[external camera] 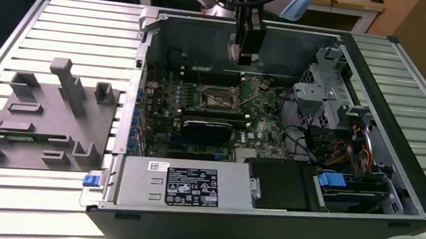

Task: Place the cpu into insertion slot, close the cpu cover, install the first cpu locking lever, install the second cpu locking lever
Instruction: 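Place the cpu into insertion slot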

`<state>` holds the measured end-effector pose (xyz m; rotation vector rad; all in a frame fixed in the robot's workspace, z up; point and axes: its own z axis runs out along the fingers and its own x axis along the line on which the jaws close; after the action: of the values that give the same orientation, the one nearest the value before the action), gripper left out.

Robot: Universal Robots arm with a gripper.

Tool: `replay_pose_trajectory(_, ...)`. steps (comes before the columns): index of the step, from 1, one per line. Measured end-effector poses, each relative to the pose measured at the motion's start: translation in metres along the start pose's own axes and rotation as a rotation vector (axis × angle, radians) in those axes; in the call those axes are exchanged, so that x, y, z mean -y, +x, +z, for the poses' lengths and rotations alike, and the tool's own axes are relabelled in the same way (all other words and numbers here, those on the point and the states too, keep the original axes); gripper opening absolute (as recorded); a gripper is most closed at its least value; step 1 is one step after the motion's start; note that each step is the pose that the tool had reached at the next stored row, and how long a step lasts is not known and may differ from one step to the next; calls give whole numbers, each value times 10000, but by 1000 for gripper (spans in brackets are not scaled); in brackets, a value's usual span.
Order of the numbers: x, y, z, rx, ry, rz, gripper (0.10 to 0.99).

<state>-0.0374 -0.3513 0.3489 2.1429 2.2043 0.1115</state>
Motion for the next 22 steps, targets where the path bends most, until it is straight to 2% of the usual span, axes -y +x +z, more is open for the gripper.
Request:
replay_pose_trajectory(6, 4, 0, 44, 0, 0, 0, 541)
replay_pose_trajectory(22, 7, 0, 67, -3, -2, 1, 541)
